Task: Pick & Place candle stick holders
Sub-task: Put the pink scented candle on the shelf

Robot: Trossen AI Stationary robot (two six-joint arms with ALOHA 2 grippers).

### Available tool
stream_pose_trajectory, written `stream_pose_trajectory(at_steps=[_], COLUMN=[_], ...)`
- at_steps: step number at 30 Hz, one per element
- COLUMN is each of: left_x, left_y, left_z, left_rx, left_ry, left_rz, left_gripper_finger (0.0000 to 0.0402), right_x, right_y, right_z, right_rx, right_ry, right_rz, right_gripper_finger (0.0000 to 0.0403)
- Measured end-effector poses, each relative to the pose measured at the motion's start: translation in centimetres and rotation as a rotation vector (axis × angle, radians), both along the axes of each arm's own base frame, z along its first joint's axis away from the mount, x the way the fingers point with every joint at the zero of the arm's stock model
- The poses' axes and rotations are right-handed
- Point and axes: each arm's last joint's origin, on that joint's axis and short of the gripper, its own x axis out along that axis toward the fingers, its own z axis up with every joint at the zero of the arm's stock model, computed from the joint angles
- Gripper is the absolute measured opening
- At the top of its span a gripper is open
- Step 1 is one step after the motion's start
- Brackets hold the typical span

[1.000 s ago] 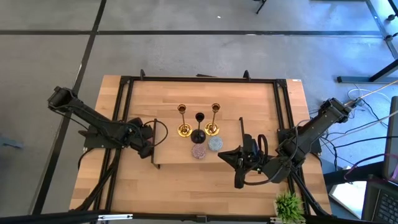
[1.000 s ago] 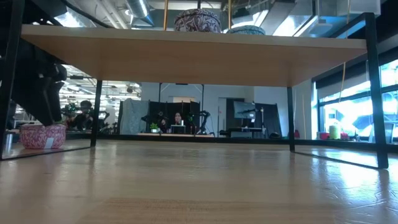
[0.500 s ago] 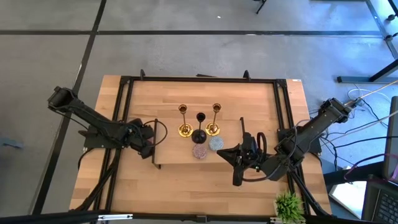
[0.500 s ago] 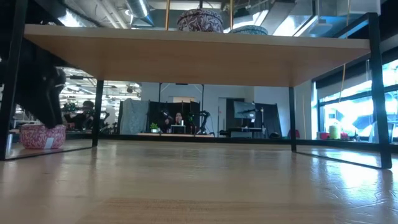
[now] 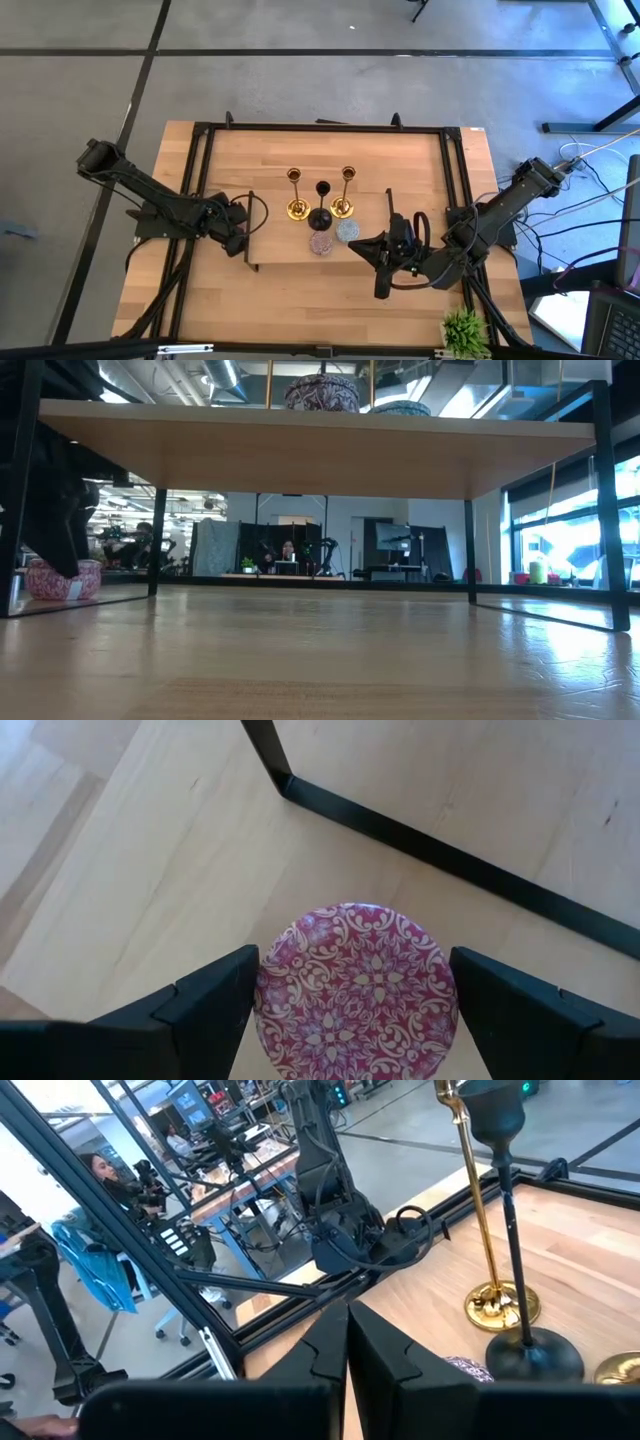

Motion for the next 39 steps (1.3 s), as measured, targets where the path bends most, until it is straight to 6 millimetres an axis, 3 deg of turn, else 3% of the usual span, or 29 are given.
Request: stream_pose_trajectory(at_steps=[39], left_x=[-0.43], left_y=[0.12], left_z=[-0.68], left_rx=[-0.018], left_ry=[0.023], left_rz=[0.016], left_gripper_finger=[0.0322], right_x=[0.16], right_y=[-0.20], right_z=[0.05], right_rx=[0.003], right_ry=[-0.005], right_rz=[-0.009], right_gripper_finger=[0.0014])
